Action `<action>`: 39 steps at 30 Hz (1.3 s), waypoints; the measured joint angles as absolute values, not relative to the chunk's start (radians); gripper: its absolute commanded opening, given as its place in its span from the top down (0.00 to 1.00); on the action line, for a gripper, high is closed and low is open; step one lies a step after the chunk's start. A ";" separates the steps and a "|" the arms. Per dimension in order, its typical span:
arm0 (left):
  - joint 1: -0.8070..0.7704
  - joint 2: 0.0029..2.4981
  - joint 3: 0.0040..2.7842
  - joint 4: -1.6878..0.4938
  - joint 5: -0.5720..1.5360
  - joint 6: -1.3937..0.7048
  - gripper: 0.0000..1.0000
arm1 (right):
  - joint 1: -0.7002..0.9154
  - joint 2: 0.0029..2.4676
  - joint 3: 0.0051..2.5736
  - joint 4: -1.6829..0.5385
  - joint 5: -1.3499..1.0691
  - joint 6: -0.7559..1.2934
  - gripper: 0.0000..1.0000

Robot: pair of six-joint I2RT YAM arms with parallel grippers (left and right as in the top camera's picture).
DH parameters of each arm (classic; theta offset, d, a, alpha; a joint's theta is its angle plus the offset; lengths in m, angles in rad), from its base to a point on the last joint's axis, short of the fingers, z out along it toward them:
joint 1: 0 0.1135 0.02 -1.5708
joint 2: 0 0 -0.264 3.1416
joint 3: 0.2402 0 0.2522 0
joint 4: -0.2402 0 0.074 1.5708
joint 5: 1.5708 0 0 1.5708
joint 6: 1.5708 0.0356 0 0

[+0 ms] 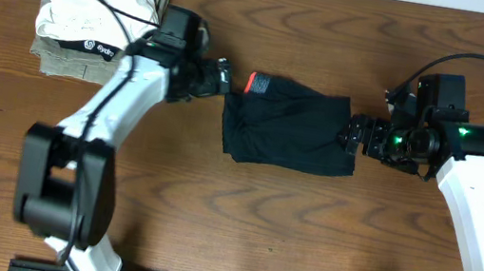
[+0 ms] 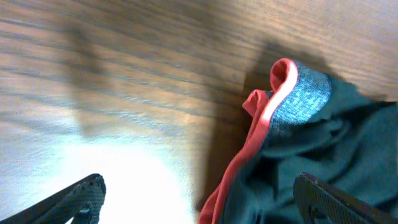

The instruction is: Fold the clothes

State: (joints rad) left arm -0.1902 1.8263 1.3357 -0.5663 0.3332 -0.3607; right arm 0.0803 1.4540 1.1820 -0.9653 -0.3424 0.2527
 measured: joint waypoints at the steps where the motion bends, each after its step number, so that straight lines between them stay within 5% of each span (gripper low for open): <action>1: -0.183 1.807 1.336 -0.579 0.333 -0.357 0.02 | 0.080 1.454 1.182 -0.963 -0.339 0.253 0.01; 12: -0.174 1.658 1.327 -0.731 0.366 -0.233 0.02 | 0.080 1.454 1.182 -0.960 -0.331 0.253 0.01; 39: -0.198 1.972 1.255 -0.459 0.663 -0.122 0.02 | 0.162 1.454 1.182 -0.956 -0.329 0.253 0.01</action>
